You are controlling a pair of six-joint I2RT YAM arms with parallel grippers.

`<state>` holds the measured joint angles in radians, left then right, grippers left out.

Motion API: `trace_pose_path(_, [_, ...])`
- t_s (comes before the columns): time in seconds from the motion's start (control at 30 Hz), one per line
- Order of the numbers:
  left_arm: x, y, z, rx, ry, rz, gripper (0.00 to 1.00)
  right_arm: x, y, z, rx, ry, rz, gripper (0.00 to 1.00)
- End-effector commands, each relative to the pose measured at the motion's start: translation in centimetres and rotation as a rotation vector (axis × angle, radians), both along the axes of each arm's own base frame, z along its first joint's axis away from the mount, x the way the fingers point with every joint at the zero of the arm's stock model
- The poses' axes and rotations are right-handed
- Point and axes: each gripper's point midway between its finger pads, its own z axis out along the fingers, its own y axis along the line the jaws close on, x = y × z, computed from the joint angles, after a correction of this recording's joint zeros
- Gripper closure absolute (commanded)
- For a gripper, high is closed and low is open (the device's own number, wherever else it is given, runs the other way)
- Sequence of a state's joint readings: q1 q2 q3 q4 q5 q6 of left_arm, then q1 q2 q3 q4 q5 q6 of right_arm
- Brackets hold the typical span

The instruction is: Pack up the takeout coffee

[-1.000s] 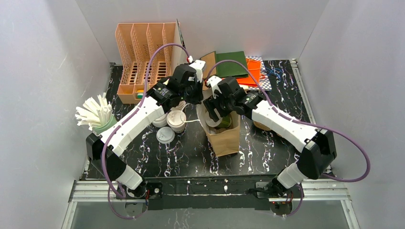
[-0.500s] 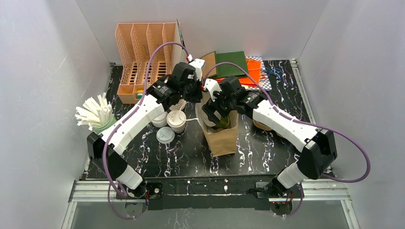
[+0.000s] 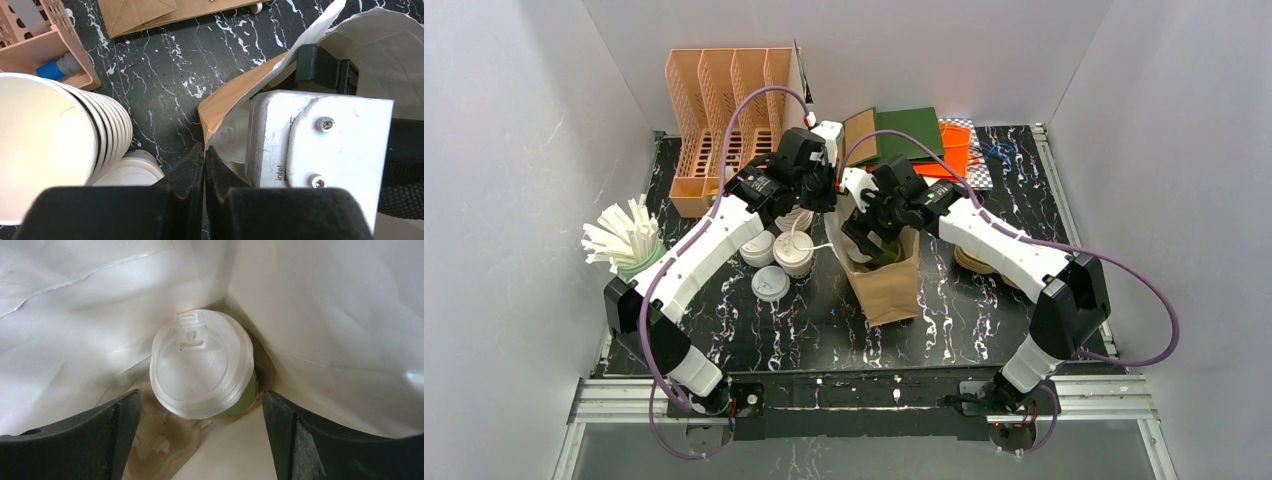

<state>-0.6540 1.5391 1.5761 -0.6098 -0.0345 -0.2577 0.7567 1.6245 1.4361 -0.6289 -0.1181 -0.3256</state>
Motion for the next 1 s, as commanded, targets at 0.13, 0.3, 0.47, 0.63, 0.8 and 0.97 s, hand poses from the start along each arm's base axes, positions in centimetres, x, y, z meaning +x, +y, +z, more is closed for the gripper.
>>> trace_pose_path(0.13, [-1.4, -4.4, 2.7, -0.107, -0.045, -0.156, 1.0, -1.9, 3.9, 1.7, 0.002, -0.087, 0.163, 0.04])
trace_pose_path(0.3, [-1.4, -4.3, 2.9, -0.113, -0.052, -0.152, 1.0, -2.3, 4.1, 1.0, -0.014, -0.085, 0.179, 0.05])
trace_pose_path(0.47, [-1.4, -3.7, 3.1, -0.105, -0.066, -0.129, 1.0, -2.7, 3.6, -0.1, -0.008, -0.116, 0.206, 0.06])
trace_pose_path(0.63, [-1.8, -3.7, 3.2, -0.133, -0.059, -0.126, 1.0, -2.5, 4.0, -0.5, 0.067, -0.214, 0.238, 0.06])
trace_pose_path(0.8, [-2.0, -3.7, 3.3, -0.141, -0.067, -0.131, 1.0, -2.0, 4.4, -0.9, 0.101, -0.278, 0.251, 0.06])
trace_pose_path(0.97, [-2.0, -4.0, 3.6, -0.151, -0.067, -0.142, 1.0, -1.2, 4.0, -1.7, 0.066, -0.297, 0.241, 0.07])
